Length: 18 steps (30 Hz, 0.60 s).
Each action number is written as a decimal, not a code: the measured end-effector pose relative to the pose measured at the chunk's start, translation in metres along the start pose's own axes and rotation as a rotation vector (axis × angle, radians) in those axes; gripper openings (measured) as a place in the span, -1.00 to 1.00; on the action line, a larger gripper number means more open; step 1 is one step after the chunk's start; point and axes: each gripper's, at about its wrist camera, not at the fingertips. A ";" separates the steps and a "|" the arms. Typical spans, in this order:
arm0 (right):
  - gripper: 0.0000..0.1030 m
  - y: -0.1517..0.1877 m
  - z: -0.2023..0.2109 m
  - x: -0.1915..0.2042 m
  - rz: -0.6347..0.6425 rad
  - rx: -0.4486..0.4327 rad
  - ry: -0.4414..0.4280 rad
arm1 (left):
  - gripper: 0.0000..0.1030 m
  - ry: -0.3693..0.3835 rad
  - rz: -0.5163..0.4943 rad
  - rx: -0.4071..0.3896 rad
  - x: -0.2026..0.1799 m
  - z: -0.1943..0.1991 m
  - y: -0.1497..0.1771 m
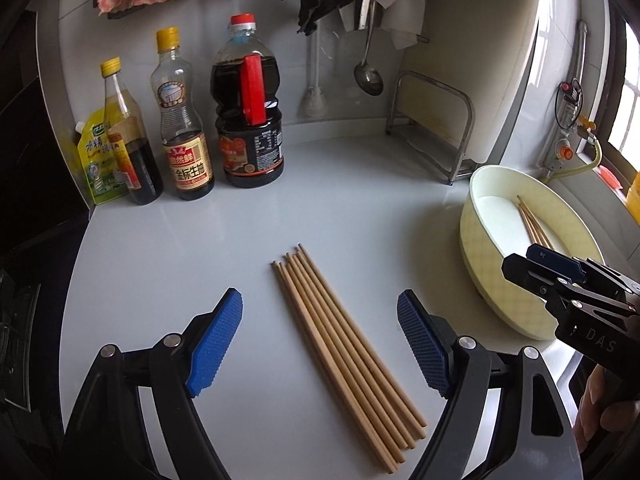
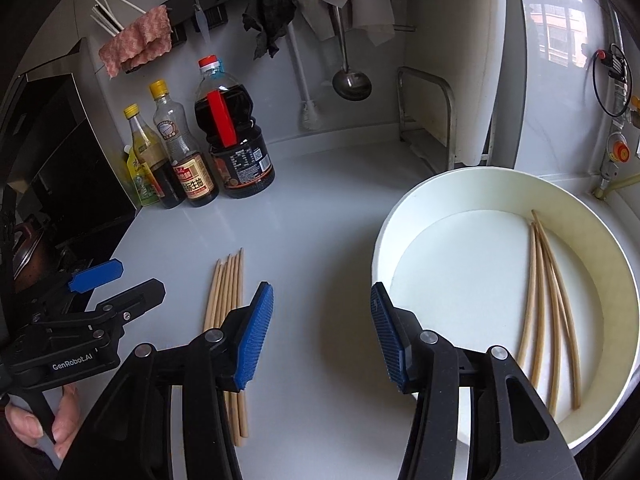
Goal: Organize utensils
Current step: 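Move both open grippers back to the chopstick pile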
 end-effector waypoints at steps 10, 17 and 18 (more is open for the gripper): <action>-0.05 0.020 -0.027 0.040 0.064 0.073 -0.061 | 0.53 -0.089 0.092 0.025 0.059 0.003 0.032; -0.05 0.033 -0.038 0.057 0.099 0.103 -0.099 | 0.53 -0.120 0.131 0.041 0.081 0.004 0.048; -0.05 0.034 -0.040 0.059 0.100 0.109 -0.102 | 0.53 -0.123 0.136 0.044 0.083 0.005 0.050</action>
Point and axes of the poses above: each gripper's, at about its wrist camera, not at the fingertips, and z roughly against the way its jaws point, x to its left, y to its underside, and after that the axes turned 8 degrees about -x, right-handed
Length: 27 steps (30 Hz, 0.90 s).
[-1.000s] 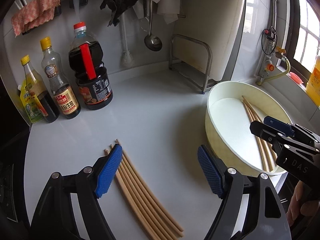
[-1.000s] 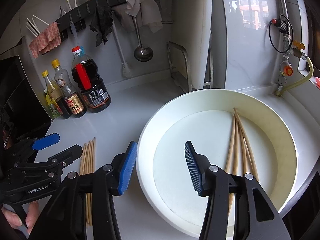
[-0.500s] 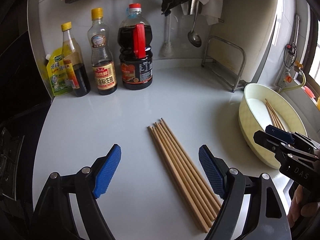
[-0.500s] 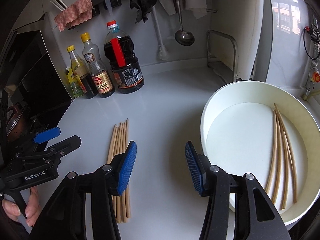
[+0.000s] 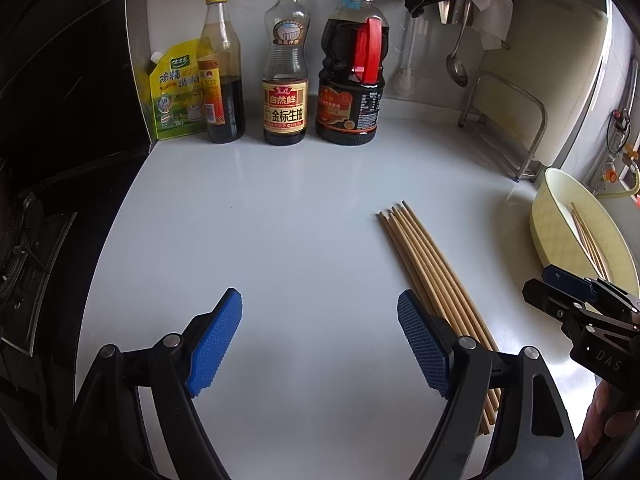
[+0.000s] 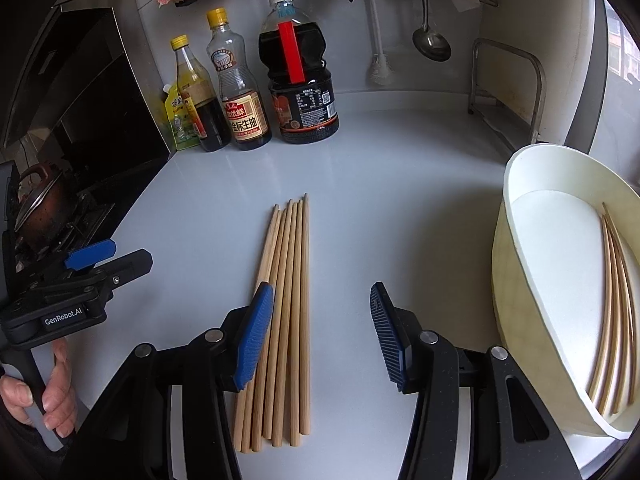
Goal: Organize utensils
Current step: 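Lower both open grippers over single chopsticks at the pile's edge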
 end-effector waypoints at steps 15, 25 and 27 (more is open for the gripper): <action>-0.03 0.009 -0.022 0.006 0.039 0.049 -0.004 | 0.60 0.000 0.039 0.027 0.001 -0.001 0.010; -0.02 0.014 -0.040 -0.001 0.080 0.094 0.000 | 0.65 -0.002 0.020 0.072 -0.023 -0.021 0.018; -0.02 0.015 -0.042 -0.002 0.079 0.102 -0.002 | 0.66 -0.006 0.021 0.077 -0.027 -0.025 0.018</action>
Point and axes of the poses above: each gripper's, at about its wrist camera, not at the fingertips, and z roughly against the way its jaws point, x to its left, y to its underside, and after that the axes turned 8 degrees about -x, right-handed
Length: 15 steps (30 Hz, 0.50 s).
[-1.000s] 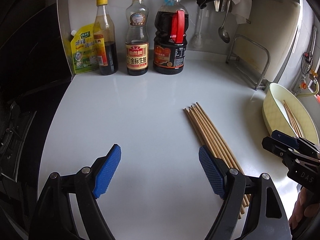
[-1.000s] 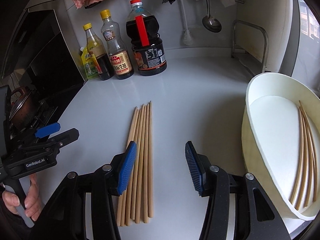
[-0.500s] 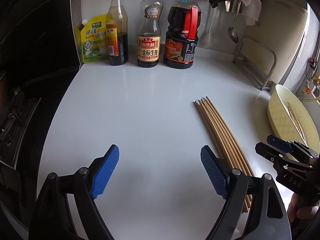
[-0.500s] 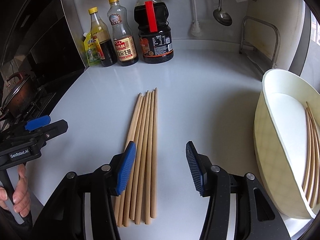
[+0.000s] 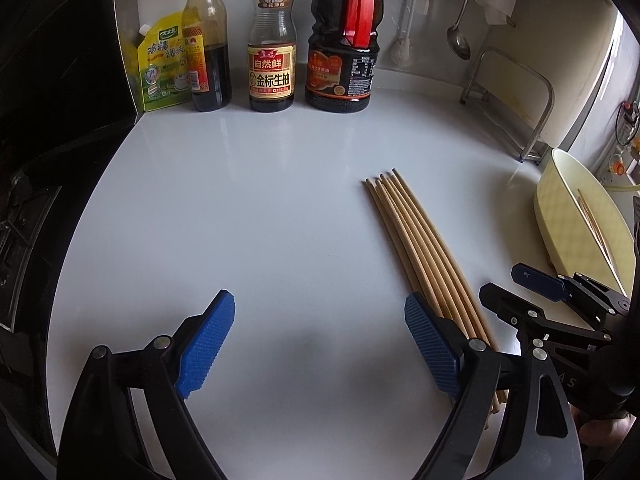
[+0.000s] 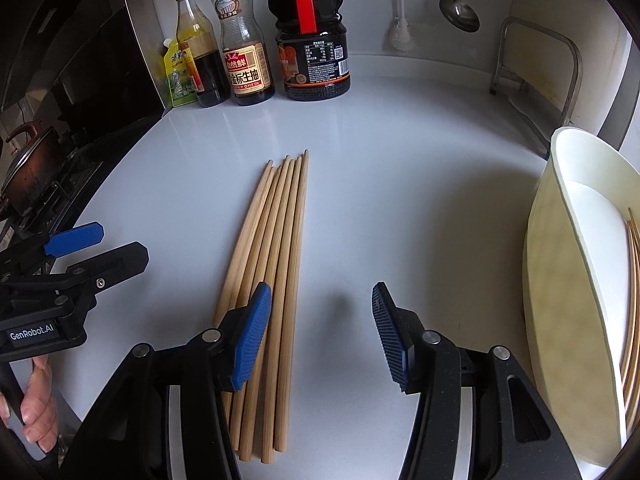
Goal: Organize utensils
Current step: 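Lower both open grippers over single chopsticks at the pile's edge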
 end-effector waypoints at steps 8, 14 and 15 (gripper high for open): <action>-0.02 0.005 -0.009 0.002 0.028 0.030 0.017 | 0.66 -0.001 0.000 0.029 -0.010 -0.017 0.000; 0.00 0.007 -0.010 0.003 0.052 0.030 0.044 | 0.66 0.006 -0.011 0.032 -0.016 -0.020 -0.001; 0.00 0.008 -0.011 0.003 0.059 0.038 0.048 | 0.66 0.006 -0.014 0.032 -0.016 -0.019 -0.001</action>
Point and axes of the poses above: each gripper's, at about its wrist camera, not at the fingertips, and z roughly against the way its jaws point, x to its left, y to its underside, and after that the axes turned 8 degrees about -x, right-handed
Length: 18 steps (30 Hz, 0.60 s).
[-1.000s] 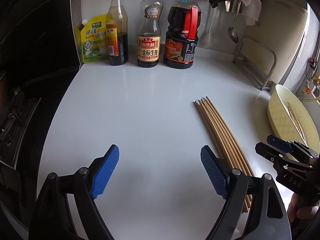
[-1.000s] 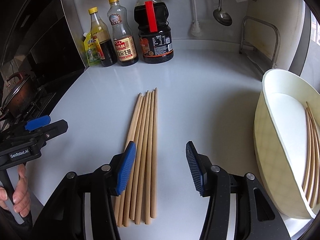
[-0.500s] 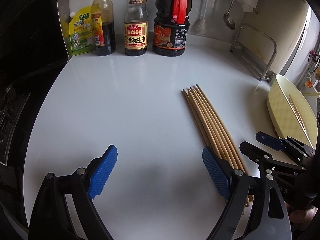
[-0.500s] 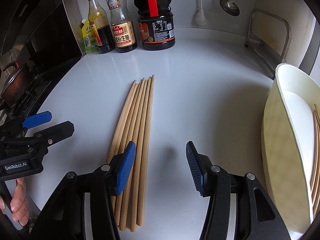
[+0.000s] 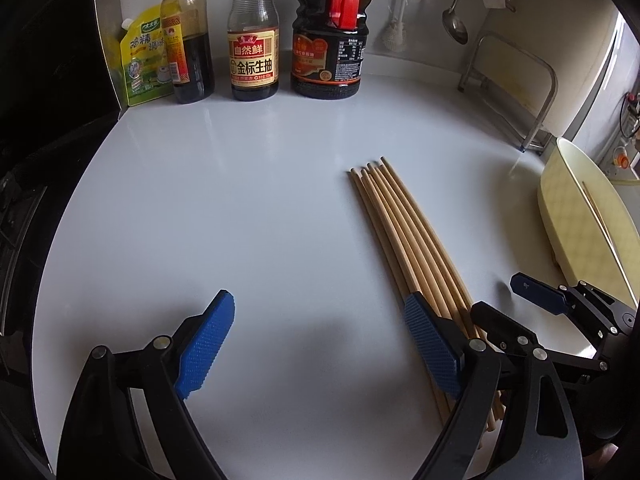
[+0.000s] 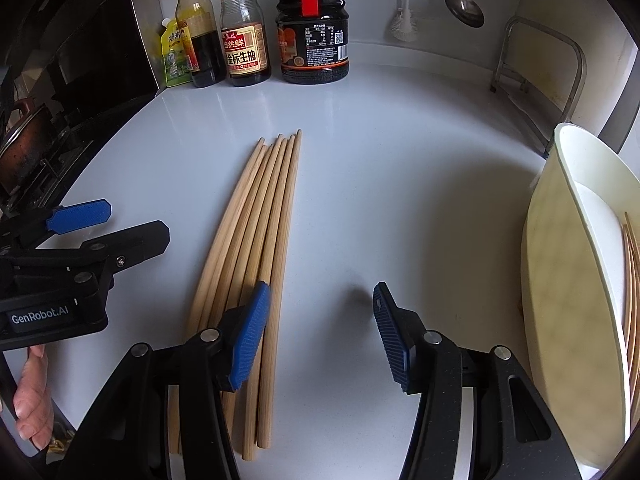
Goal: Organize utensils
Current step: 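Lower both open grippers over single chopsticks at the pile's edge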
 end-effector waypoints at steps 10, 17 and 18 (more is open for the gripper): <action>0.01 0.002 -0.001 -0.006 -0.003 -0.004 0.025 | 0.66 0.001 -0.016 0.001 -0.006 -0.002 0.001; 0.01 0.003 0.001 -0.012 -0.012 -0.004 0.033 | 0.66 0.000 -0.034 0.000 -0.016 -0.010 -0.004; 0.01 0.004 0.001 -0.013 -0.013 -0.005 0.034 | 0.66 0.000 -0.034 0.005 -0.017 -0.012 -0.004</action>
Point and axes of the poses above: each gripper's, at about its wrist camera, not at the fingertips, and z roughly against the way its jaws point, x to its left, y to its underside, and after that the axes turned 8 degrees about -x, right-handed
